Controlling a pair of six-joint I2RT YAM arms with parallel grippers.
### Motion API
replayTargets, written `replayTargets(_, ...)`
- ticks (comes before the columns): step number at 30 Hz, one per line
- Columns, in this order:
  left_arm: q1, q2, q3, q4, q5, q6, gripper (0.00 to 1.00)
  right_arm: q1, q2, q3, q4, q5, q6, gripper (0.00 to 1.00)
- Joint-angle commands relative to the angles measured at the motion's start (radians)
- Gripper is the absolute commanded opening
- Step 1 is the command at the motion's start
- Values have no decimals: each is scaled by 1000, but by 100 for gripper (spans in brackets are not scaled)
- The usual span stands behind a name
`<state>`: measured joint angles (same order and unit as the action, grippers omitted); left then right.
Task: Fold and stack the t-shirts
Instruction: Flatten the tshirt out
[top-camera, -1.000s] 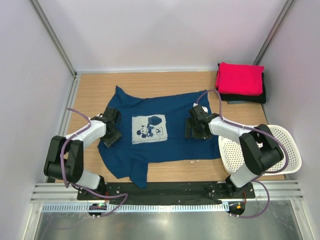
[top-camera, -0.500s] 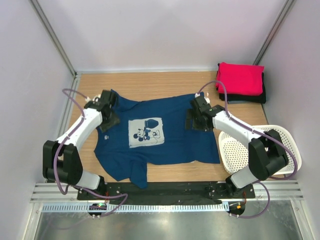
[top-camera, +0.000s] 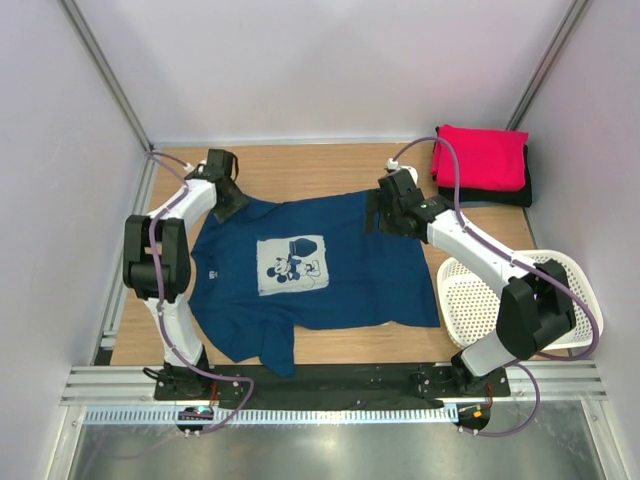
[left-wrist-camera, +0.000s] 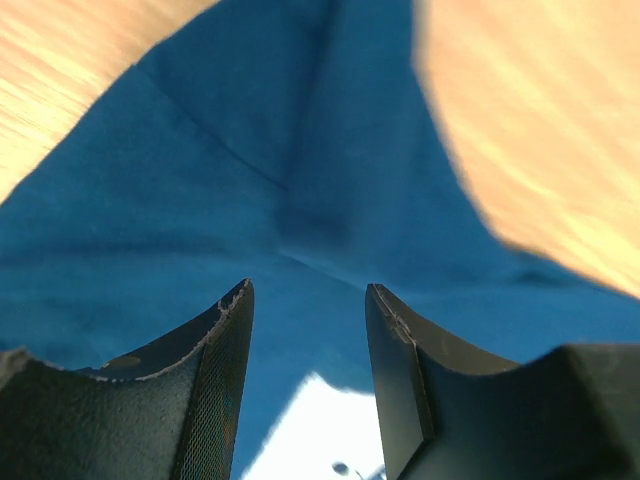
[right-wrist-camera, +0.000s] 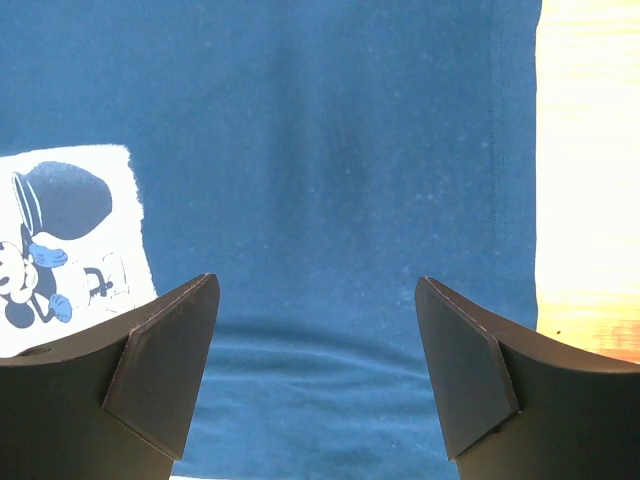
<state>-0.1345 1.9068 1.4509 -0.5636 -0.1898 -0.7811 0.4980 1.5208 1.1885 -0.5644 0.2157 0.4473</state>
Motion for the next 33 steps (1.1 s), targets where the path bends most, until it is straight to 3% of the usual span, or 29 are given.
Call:
replayTargets(1,22,-5,-29,100,53,-3,50,-1,-43,-27,14,36,-2,85)
replayTargets(8,49,28,-107,218,96,-23,50,-1,-67,-46,-5,56,-4,85)
replayTargets(14,53,64,-100,258,110,-40,39,-3,-73,-55,-8,65,5,85)
replayTargets(20,59,100,-55,261,121,-41,16,-3,-79,-75,-9,77,18,85)
replayTargets(22,62,106,-21,261,121,-41,0,-3,-80,-72,-9,85,14,85)
replayTargets(33,59,158,195,292,159,-30,0,-3,-59,-78,11,109,-19,85)
